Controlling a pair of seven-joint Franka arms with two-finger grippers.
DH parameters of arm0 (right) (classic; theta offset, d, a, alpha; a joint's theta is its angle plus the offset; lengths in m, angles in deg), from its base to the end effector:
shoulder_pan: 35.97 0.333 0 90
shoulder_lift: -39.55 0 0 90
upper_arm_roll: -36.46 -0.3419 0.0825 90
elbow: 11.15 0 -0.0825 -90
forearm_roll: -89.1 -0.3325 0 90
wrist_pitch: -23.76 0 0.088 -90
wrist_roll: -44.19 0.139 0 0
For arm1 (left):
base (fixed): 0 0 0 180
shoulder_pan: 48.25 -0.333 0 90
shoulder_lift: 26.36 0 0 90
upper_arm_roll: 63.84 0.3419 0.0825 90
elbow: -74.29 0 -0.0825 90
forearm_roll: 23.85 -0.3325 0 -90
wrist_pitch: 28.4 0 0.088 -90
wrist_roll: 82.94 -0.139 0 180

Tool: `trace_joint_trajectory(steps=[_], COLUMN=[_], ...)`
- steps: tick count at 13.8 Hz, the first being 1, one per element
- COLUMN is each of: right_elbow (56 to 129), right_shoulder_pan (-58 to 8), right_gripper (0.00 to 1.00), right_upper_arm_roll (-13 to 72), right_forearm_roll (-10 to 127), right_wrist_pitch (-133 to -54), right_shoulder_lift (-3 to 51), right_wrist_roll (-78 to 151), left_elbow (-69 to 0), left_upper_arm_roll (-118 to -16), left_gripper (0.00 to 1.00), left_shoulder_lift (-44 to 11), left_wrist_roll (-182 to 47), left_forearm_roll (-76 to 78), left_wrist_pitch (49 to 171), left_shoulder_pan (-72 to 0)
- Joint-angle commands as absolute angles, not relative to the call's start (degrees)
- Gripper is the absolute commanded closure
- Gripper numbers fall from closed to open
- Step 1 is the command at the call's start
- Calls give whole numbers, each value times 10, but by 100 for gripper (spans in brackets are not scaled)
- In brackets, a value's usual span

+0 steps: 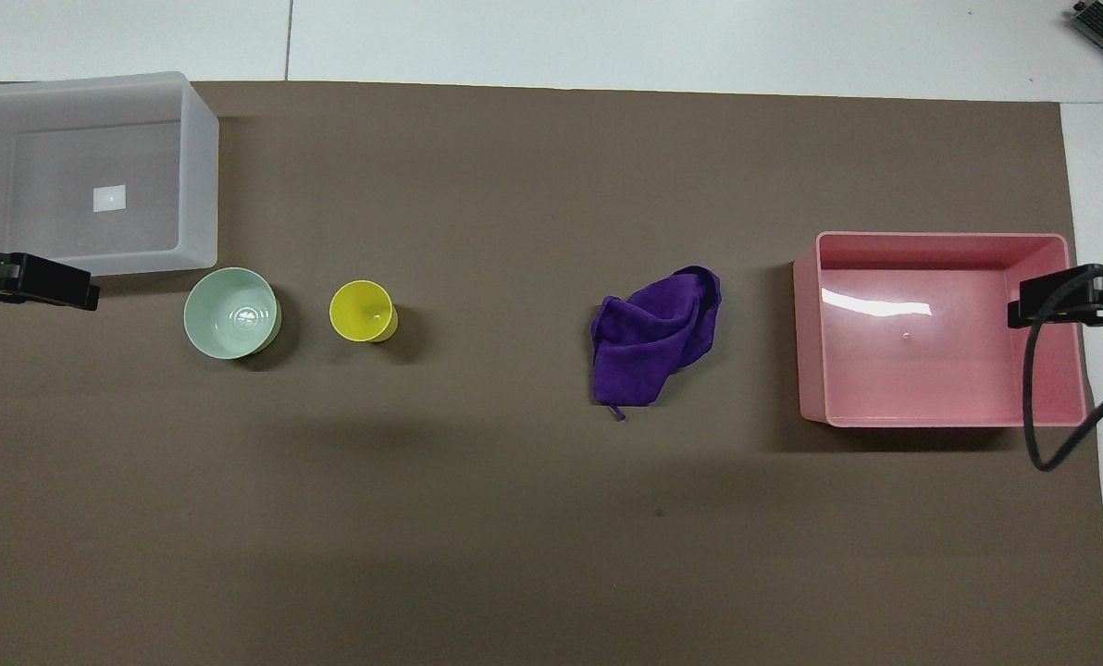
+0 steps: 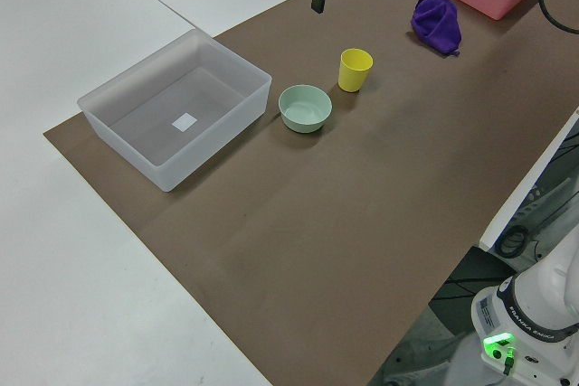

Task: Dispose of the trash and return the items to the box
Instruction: 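Reach the left gripper to the green bowl while the right gripper reaches the cloth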

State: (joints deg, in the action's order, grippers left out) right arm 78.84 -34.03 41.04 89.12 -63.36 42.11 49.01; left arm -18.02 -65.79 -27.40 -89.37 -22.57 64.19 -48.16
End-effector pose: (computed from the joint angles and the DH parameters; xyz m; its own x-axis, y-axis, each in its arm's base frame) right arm 0.4823 -0.0233 0.6360 0.9915 -0.1298 -0.0058 -0.1298 -0.9915 -0.0027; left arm 0.5013 -0.0210 0.6145 0.9889 -0.1463 0.0253 -0.1468 -0.9890 0.0190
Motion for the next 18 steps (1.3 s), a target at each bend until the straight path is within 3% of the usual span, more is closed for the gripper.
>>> trace_joint_trajectory(steps=[1,5,11,15,18], right_elbow=[804,804,805,872,890], right_shoulder_pan=[-341,-341,-341,-309,-272], right_gripper=[0,0,0,0,0], right_upper_arm_roll=[409,409,409,402,401], right_forearm_roll=[880,880,880,890,891], right_wrist_pitch=[-647,-647,-648,-737,-786], right_shoulder_lift=[432,432,432,451,426], right_wrist_roll=[490,490,490,492,519], left_elbow=[-200,-200,-267,-327,-368], left_upper_arm_roll=[-661,-661,-661,-661,-662], left_gripper=[0,0,0,0,0], left_shoulder_lift=[-293,-292,-289,-258,-230], left_wrist_roll=[-884,-885,-869,-856,-842], left_forearm_roll=[-230,-231,-234,-234,-234], left_wrist_pitch=[641,652,760,872,958], left_shoulder_pan=[-486,-485,-486,-487,-493])
